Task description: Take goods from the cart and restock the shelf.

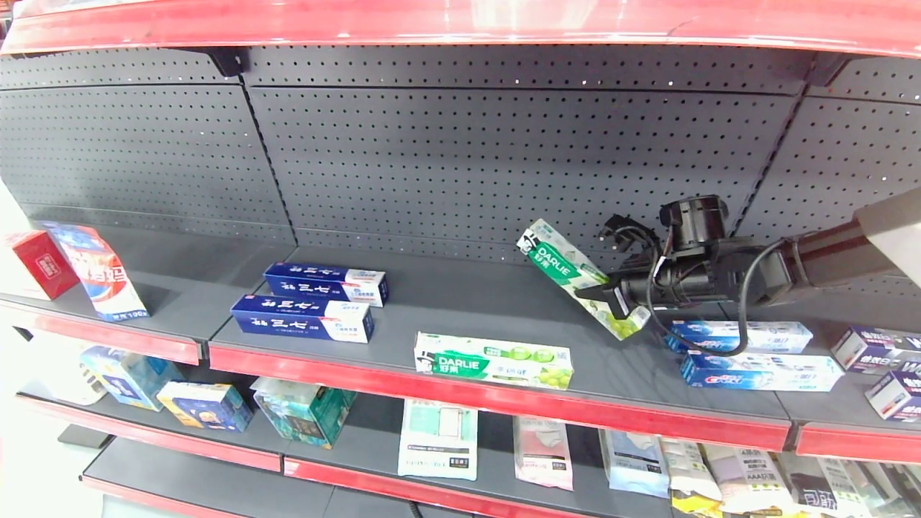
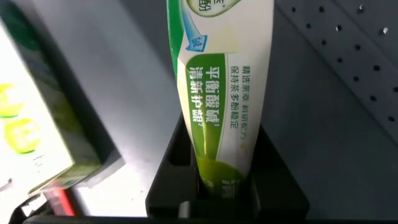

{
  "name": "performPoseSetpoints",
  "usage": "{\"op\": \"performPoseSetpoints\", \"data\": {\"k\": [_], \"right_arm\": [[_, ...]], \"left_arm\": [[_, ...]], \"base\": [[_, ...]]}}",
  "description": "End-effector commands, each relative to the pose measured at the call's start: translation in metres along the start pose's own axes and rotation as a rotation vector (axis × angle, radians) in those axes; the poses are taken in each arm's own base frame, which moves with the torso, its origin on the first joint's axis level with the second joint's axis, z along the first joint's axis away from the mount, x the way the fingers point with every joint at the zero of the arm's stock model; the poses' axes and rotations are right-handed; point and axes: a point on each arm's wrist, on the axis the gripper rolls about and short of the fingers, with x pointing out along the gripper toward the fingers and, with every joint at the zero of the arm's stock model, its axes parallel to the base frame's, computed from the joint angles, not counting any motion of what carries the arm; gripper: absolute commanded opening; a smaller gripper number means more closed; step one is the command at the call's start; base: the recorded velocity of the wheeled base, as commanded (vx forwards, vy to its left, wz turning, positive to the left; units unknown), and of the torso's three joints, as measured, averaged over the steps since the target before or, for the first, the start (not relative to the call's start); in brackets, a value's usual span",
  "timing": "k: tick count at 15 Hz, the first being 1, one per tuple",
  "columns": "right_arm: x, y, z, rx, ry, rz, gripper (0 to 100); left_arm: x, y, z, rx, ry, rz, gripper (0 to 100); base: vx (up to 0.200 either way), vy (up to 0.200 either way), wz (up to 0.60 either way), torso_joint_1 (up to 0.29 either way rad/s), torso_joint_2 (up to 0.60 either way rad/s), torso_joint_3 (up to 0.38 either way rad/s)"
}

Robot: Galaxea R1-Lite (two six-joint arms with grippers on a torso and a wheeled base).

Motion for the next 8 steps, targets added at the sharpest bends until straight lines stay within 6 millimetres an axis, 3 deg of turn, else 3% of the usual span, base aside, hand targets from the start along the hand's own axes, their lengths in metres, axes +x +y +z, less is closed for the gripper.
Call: {"op": "performPoseSetpoints", "data": {"k": [1,8], "right_arm": [[0.007,0.002,-0.002,-0.003,0.01,0.006,0],[0.025,0.022,0.007,-0.122,0.02,0.03,0]], "left_arm": [[0.0,0.0,0.0,-0.001,0.001,0.0,100],[0.0,0.0,0.0,-0.001,0.001,0.0,100]], "base": [[0.0,0.0,0.0,0.0,0.0,0.0],[0.0,0.0,0.0,0.0,0.0,0.0]]}}
